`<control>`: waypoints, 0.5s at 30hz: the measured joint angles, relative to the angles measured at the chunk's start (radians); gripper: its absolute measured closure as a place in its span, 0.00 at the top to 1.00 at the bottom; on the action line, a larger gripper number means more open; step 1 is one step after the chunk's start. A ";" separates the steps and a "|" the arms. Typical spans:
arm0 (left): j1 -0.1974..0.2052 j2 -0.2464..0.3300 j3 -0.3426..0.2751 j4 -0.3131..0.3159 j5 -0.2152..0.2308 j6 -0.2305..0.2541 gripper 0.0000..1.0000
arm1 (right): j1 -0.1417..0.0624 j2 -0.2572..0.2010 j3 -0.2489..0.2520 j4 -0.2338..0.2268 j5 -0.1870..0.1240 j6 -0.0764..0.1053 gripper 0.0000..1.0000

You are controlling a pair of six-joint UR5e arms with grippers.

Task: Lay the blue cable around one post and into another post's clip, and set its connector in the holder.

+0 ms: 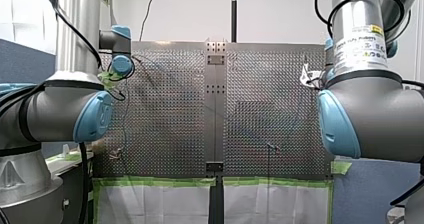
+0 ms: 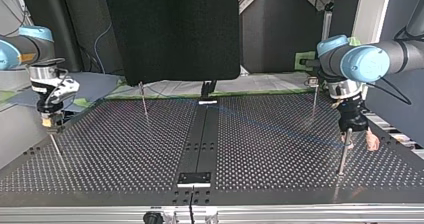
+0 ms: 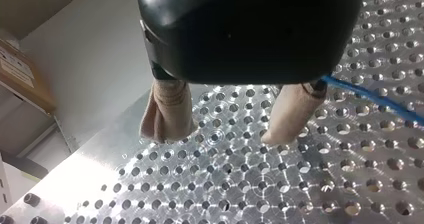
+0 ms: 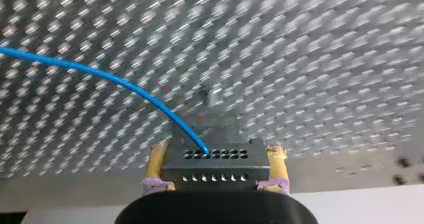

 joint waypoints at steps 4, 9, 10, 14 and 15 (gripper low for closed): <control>-0.001 0.000 0.000 0.000 0.000 0.000 1.00 | -0.015 0.029 -0.002 -0.009 -0.013 0.003 0.00; -0.003 0.000 0.000 0.000 0.000 0.000 1.00 | -0.035 0.041 -0.009 -0.013 -0.043 0.004 0.00; -0.003 0.000 0.000 0.000 0.000 0.000 1.00 | -0.039 0.042 -0.012 -0.012 -0.051 0.003 0.00; -0.003 0.000 0.000 0.000 0.001 0.000 1.00 | -0.050 0.043 -0.033 0.000 -0.085 -0.007 0.00; -0.003 0.000 0.000 0.000 0.001 0.000 1.00 | -0.052 0.043 -0.040 0.007 -0.095 -0.013 0.00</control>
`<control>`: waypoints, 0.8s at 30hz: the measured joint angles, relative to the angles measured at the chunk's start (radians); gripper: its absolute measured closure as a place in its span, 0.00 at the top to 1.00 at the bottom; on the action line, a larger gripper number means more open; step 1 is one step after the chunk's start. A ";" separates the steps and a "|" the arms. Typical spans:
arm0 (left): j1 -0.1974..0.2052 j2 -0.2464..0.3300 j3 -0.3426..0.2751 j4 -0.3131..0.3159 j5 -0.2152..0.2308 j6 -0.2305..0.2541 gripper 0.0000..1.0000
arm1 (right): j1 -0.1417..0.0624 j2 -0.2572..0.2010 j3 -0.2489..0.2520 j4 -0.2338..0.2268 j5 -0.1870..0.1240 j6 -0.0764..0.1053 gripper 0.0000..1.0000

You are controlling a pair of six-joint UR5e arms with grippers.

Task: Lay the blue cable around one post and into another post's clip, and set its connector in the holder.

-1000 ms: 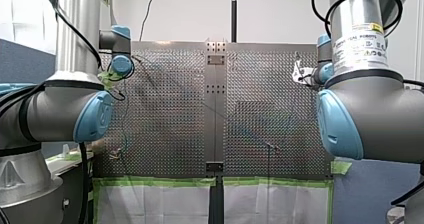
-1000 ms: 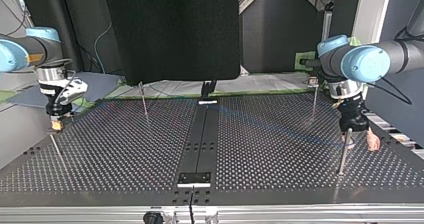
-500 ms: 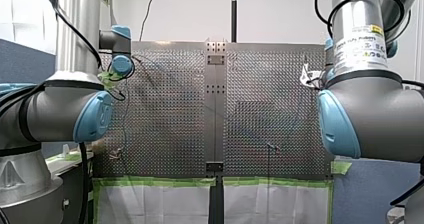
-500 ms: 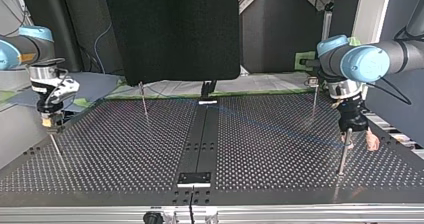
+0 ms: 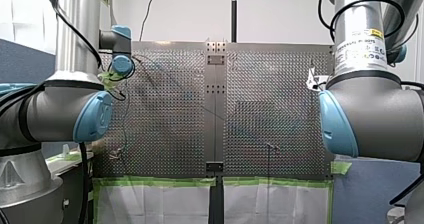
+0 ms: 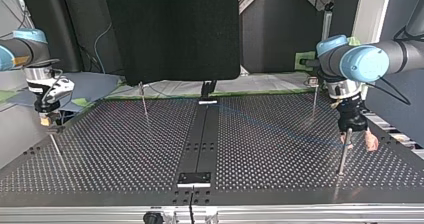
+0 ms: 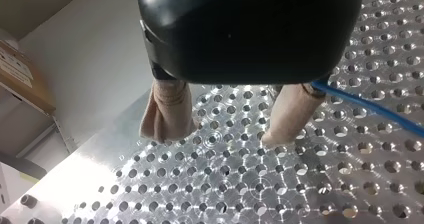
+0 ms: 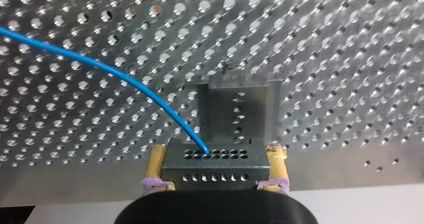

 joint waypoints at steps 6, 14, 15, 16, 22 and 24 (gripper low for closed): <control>-0.001 0.000 0.000 0.000 0.000 0.001 1.00 | -0.006 0.002 -0.027 0.031 -0.045 -0.024 0.00; -0.001 0.000 0.000 0.000 0.002 0.007 1.00 | -0.012 0.004 -0.047 0.045 -0.108 -0.029 0.00; -0.001 0.000 0.000 0.000 0.002 0.007 1.00 | -0.013 0.004 -0.051 0.048 -0.118 -0.029 0.00; -0.001 0.000 0.000 0.000 0.002 0.008 1.00 | -0.014 0.005 -0.054 0.051 -0.125 -0.029 0.00; -0.002 0.000 0.000 0.000 0.003 0.009 1.00 | -0.026 0.009 -0.067 0.060 -0.179 -0.029 0.00; -0.002 0.000 0.000 0.000 0.004 0.009 1.00 | -0.030 0.016 -0.068 0.060 -0.195 -0.029 0.00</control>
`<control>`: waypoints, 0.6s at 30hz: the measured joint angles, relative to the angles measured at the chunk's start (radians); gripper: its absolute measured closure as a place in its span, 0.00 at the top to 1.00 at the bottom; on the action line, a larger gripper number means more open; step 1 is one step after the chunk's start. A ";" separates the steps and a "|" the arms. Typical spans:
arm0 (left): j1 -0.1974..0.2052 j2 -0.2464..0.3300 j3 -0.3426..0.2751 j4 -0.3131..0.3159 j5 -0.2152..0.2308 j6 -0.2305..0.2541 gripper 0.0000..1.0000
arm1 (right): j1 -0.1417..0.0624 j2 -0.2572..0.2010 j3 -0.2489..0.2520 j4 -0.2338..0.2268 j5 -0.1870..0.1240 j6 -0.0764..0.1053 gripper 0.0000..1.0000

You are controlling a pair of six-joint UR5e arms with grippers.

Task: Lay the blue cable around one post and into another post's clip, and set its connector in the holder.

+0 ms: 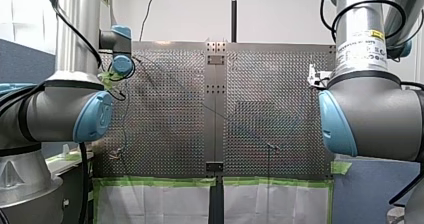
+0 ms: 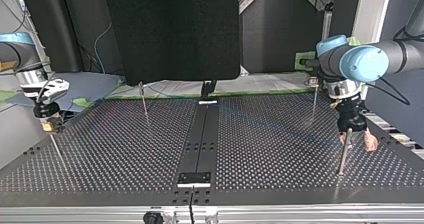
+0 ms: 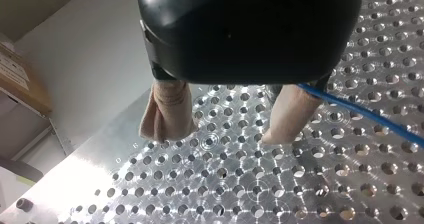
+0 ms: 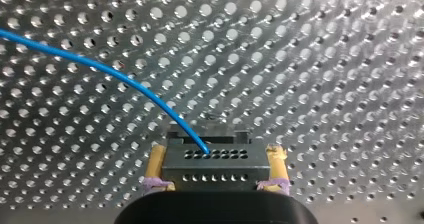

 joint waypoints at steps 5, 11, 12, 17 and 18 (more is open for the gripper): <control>-0.001 0.000 0.000 0.000 0.002 0.002 1.00 | -0.005 0.023 -0.001 0.004 -0.012 -0.013 0.00; -0.002 0.000 0.000 0.000 0.003 0.004 1.00 | -0.006 0.029 -0.010 0.007 -0.013 -0.021 0.00; -0.003 0.000 0.000 0.000 0.003 0.004 1.00 | -0.006 0.029 -0.011 0.006 -0.013 -0.021 0.00; -0.003 0.000 0.000 0.000 0.003 0.005 1.00 | -0.006 0.029 -0.015 -0.002 -0.014 -0.017 0.00; -0.003 0.000 0.000 0.000 0.004 0.005 1.00 | -0.006 0.029 -0.017 -0.003 -0.014 -0.016 0.00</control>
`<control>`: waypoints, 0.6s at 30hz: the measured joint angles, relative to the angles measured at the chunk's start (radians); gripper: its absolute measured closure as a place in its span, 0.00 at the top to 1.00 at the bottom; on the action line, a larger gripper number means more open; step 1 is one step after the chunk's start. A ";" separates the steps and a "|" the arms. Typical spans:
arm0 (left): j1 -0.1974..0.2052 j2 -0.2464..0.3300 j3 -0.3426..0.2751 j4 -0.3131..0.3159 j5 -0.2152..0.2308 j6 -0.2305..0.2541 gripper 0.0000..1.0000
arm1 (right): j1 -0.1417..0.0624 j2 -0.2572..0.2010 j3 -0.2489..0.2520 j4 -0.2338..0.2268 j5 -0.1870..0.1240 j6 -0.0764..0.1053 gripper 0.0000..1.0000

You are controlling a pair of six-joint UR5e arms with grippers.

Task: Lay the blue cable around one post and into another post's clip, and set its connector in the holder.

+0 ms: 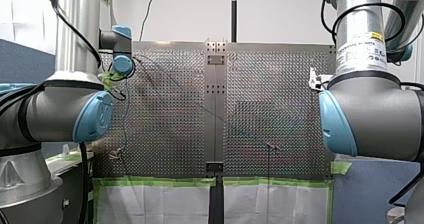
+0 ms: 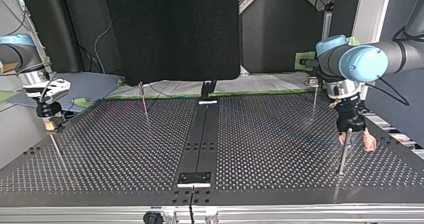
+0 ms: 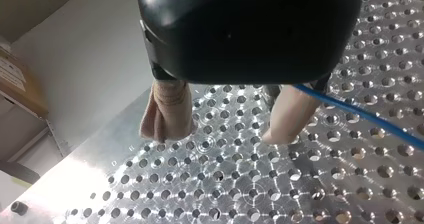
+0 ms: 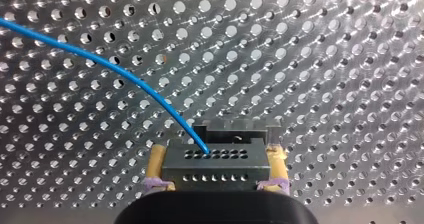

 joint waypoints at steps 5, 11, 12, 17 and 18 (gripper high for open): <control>0.000 0.000 0.000 0.000 0.002 0.000 1.00 | 0.000 0.000 -0.007 0.000 0.000 0.004 0.00; 0.000 0.000 0.001 0.000 0.003 0.000 1.00 | 0.000 0.000 -0.009 -0.007 0.000 0.009 0.00; 0.000 0.000 0.000 0.000 0.004 0.000 1.00 | 0.000 0.000 -0.009 -0.011 0.000 0.012 0.00; 0.000 0.000 0.001 0.000 0.004 0.000 1.00 | -0.001 0.001 -0.010 -0.018 0.001 0.019 0.00; 0.000 0.000 0.001 0.000 0.004 0.000 1.00 | -0.001 0.001 -0.010 -0.021 0.002 0.021 0.00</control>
